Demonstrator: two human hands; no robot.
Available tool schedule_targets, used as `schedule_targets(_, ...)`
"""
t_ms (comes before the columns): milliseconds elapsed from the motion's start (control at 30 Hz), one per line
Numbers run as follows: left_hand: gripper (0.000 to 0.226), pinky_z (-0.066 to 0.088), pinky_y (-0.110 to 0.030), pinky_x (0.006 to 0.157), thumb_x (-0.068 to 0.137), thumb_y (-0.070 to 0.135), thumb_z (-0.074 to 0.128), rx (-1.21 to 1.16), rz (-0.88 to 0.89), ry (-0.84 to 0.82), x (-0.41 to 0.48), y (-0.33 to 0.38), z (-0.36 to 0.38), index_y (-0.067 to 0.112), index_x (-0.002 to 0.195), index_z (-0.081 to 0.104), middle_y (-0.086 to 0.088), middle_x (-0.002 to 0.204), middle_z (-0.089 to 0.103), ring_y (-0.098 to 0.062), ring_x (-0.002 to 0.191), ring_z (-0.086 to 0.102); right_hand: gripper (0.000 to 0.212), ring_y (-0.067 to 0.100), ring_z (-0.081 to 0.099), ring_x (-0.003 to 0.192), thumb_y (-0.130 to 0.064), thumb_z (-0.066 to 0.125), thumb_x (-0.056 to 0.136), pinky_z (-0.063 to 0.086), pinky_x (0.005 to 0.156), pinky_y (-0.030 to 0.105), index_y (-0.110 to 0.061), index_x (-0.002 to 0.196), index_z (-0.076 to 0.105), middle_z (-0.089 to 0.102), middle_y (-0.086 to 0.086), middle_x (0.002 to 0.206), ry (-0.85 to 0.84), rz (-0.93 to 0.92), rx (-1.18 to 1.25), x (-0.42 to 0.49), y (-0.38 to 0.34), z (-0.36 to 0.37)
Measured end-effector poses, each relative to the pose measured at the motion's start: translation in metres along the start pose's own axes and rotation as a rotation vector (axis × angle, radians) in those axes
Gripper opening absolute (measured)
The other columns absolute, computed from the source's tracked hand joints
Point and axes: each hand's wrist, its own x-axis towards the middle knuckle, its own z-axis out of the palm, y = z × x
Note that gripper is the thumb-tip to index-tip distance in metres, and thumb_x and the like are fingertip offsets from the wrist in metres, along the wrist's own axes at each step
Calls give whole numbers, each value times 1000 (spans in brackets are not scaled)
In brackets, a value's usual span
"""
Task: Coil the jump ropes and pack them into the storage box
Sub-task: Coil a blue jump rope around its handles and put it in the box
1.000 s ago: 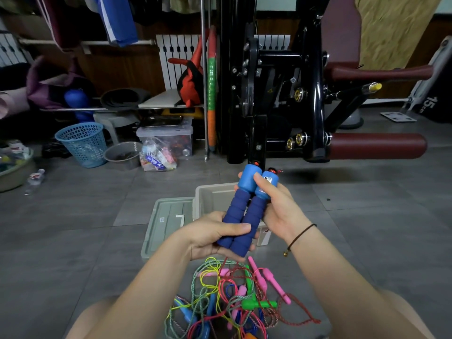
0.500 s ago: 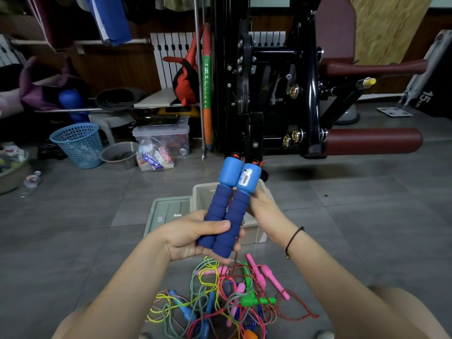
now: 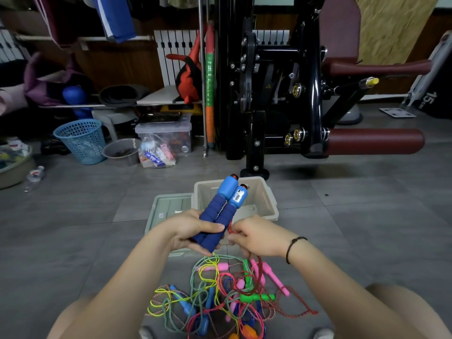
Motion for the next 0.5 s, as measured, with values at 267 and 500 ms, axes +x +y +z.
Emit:
schedule_targets(267, 34, 58, -34, 53, 83, 10, 71, 82, -8, 41, 6, -3, 2, 1, 113, 57, -18, 97, 68, -29, 79, 68, 26, 2, 54, 45, -37, 53, 93, 42, 53, 9, -24, 72, 62, 56, -6, 49, 165, 29, 229, -13, 6, -24)
schedule_targets(500, 23, 60, -38, 59, 81, 11, 73, 202, -18, 56, 9, -3, 4, 7, 99, 59, -15, 89, 67, -28, 77, 67, 27, 3, 48, 46, -32, 59, 91, 42, 53, 15, -12, 76, 69, 53, -6, 48, 297, -2, 287, -19, 13, -31)
